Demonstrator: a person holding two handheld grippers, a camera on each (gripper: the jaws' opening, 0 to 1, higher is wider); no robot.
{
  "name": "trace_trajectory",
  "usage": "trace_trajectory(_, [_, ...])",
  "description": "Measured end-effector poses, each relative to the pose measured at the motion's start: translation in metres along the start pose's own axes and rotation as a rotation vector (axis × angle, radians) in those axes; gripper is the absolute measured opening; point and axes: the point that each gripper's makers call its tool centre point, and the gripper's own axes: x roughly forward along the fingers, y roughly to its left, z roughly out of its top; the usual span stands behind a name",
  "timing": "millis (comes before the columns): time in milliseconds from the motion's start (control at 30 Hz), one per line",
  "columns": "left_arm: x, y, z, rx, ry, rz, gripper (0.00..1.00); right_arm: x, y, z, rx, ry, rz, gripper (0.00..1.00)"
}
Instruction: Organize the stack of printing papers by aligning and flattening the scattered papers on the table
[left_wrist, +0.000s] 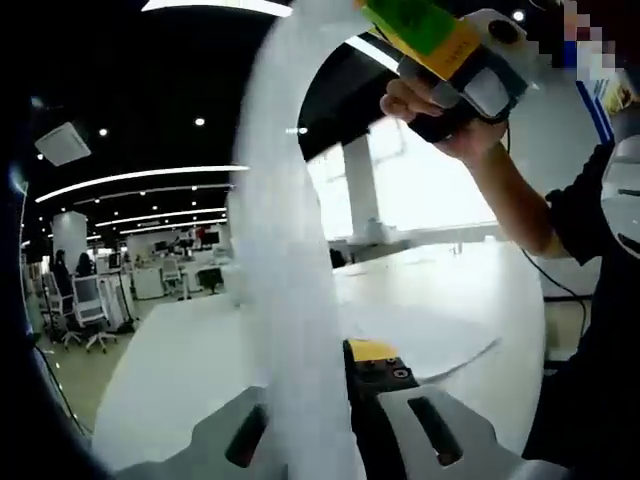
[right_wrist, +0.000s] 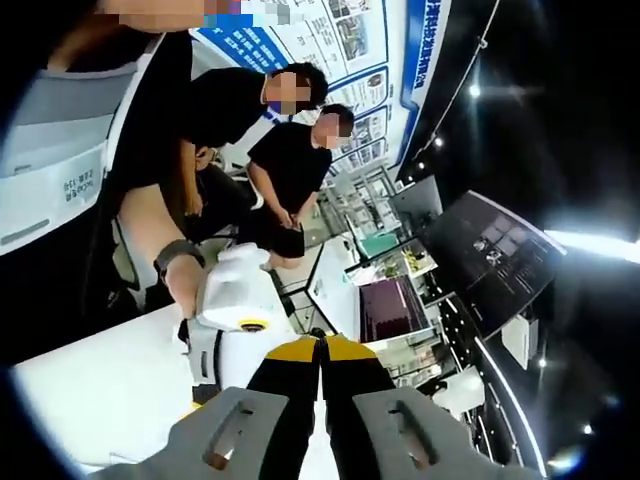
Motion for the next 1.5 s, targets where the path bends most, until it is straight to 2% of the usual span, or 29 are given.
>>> trace_trajectory(133, [0.001,0.000,0.000,-0.021,-0.008,0.001,0.06,0.000,0.002,0.000,0.000,0.003,-0.004,0.00])
trace_trajectory(233, [0.001,0.000,0.001,-0.026,-0.008,0.003,0.06,-0.002,0.001,-0.002,0.032,0.007,-0.016,0.10])
trace_trajectory(400, [0.002,0.000,0.002,-0.044,-0.012,0.003,0.06,-0.007,0.001,-0.008,0.047,0.026,-0.034,0.14])
trace_trajectory(500, [0.002,0.000,0.002,-0.050,-0.013,0.002,0.06,-0.013,0.000,-0.015,0.070,0.039,-0.052,0.24])
trace_trajectory(767, [-0.002,-0.001,0.004,-0.054,-0.025,0.002,0.06,-0.036,-0.004,-0.032,0.109,0.083,-0.124,0.24])
trace_trajectory(900, [-0.006,0.001,0.003,-0.056,-0.035,0.006,0.06,-0.056,-0.012,-0.038,0.169,0.086,-0.195,0.24])
trace_trajectory(967, [-0.010,0.002,0.006,-0.072,-0.069,0.006,0.06,-0.068,-0.014,-0.043,0.215,0.085,-0.233,0.22])
trace_trajectory(1033, [-0.014,0.007,0.005,-0.091,-0.076,0.016,0.06,-0.079,-0.014,-0.054,0.223,0.114,-0.268,0.20])
trace_trajectory(1133, [-0.018,0.011,0.003,-0.087,-0.077,0.030,0.06,-0.095,-0.008,-0.071,0.276,0.145,-0.310,0.20])
trace_trajectory(1200, [-0.021,0.016,0.002,-0.097,-0.080,0.045,0.06,-0.102,-0.002,-0.078,0.344,0.135,-0.332,0.21])
trace_trajectory(1300, [-0.023,0.020,0.000,-0.119,-0.084,0.050,0.07,-0.108,0.010,-0.088,0.391,0.149,-0.340,0.22])
trace_trajectory(1367, [-0.024,0.022,-0.002,-0.128,-0.085,0.058,0.08,-0.111,0.014,-0.092,0.402,0.157,-0.354,0.23])
trace_trajectory(1500, [-0.026,0.021,-0.003,-0.145,-0.086,0.055,0.13,-0.122,0.028,-0.098,0.481,0.135,-0.391,0.23])
